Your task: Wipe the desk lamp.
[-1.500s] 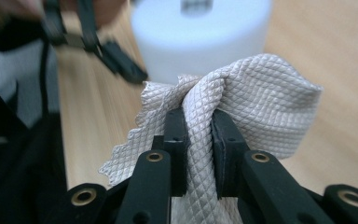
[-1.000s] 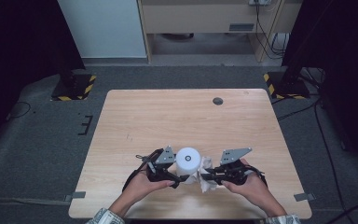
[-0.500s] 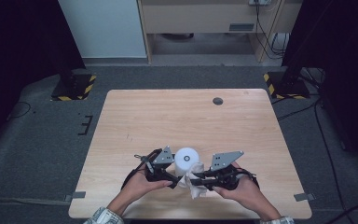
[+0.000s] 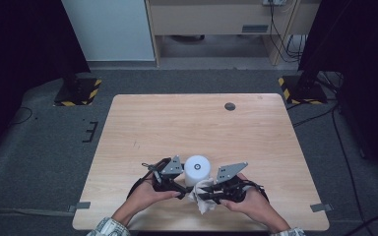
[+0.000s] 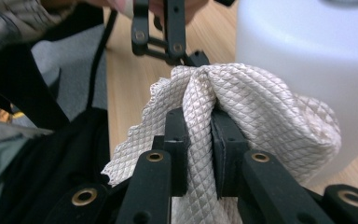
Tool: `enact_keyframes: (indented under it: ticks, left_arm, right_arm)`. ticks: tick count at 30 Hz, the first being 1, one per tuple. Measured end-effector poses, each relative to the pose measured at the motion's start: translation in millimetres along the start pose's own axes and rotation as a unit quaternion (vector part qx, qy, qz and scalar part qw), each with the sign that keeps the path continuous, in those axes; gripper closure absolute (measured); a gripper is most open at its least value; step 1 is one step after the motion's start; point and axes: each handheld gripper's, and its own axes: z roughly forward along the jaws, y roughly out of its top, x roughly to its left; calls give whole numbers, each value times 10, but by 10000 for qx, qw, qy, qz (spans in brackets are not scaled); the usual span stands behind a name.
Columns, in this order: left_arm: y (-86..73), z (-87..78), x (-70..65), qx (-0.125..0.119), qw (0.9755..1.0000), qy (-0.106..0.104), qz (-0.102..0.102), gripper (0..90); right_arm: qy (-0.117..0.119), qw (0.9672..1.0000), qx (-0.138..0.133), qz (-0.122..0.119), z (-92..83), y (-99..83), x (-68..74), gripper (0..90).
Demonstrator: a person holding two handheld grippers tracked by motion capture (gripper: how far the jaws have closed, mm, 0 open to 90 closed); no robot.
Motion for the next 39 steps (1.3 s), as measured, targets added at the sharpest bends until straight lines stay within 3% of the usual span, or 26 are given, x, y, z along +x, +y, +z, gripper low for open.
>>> enact_keyframes:
  ticks: [3,11,18,25,33,35,39]
  left_arm:
    - [-40,-23,36,-13,9999,-55,-89,178]
    - [-13,-183,87,-363,9989,-71,-275,128]
    - [217,-273,46,-750,9966,-186,-300,87]
    - [408,-220,60,-815,9963,-47,-264,80]
    - [480,-206,135,-853,9955,-115,-403,91]
    - [484,-215,133,-829,9959,-3,-355,115]
    - [497,-224,197,-821,9954,151,-465,145]
  right_arm:
    - [-31,10000,65,35,21,-21,-9,788]
    - [-24,10000,-24,-17,-11,9,8,788]
    - [-43,10000,28,-23,9,3,-1,788]
    - [-41,10000,49,-36,9,6,-3,789]
    - [-27,10000,36,-21,13,10,-1,788]
    - [-27,10000,23,-10,13,14,2,788]
    - [-37,10000,0,-12,8,23,-6,788]
